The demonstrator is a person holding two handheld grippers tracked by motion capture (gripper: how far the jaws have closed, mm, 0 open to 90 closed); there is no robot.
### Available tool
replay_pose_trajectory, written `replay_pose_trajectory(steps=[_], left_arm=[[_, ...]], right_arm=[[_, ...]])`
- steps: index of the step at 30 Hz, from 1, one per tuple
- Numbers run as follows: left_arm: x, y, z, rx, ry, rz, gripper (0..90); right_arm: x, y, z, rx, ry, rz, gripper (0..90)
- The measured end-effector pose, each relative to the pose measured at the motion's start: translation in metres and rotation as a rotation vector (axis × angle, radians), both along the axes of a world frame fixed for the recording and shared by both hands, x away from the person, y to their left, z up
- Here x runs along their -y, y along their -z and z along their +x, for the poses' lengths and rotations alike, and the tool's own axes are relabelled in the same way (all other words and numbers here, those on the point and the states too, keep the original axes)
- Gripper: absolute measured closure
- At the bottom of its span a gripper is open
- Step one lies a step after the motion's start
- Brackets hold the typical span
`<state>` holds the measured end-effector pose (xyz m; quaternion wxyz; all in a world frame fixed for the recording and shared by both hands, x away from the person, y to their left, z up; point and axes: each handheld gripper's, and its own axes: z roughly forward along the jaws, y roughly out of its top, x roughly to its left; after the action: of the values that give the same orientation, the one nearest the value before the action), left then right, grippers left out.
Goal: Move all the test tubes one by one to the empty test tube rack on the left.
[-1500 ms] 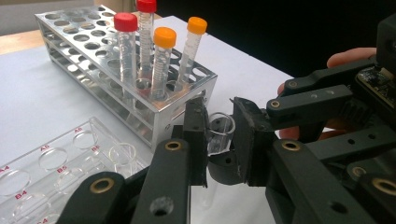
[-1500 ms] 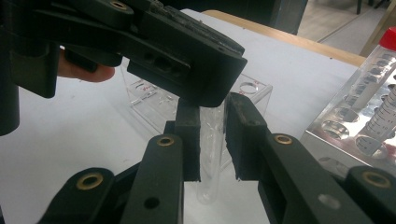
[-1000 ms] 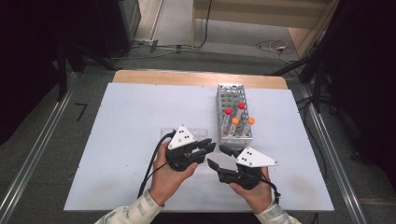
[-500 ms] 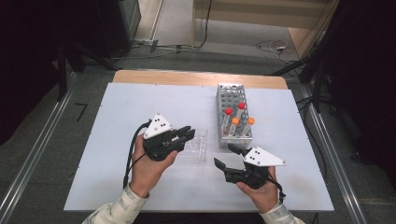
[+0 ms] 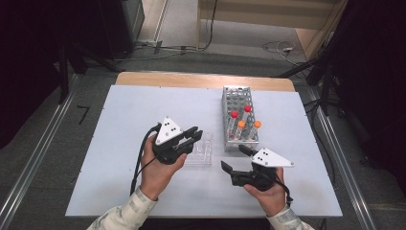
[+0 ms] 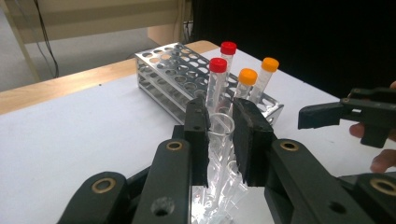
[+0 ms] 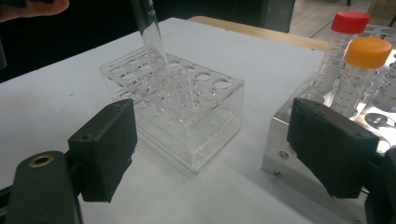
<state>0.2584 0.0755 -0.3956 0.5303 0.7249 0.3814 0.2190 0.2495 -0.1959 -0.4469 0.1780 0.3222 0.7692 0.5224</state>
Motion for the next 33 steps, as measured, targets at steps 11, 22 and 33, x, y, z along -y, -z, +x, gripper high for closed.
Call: replay_pose_trajectory(steps=[11, 22, 33], left_arm=[[0.012, 0.019, -0.002, -0.007, 0.007, 0.081, 76.9], [0.013, 0.032, -0.001, -0.035, 0.011, 0.100, 76.2], [0.013, 0.035, 0.000, -0.063, 0.025, 0.078, 72.3]], right_arm=[[0.001, 0.000, 0.001, -0.002, 0.007, -0.002, 15.3], [0.002, 0.001, 0.002, -0.002, 0.015, -0.004, 16.0], [0.002, 0.001, 0.002, -0.008, 0.017, -0.007, 16.4]])
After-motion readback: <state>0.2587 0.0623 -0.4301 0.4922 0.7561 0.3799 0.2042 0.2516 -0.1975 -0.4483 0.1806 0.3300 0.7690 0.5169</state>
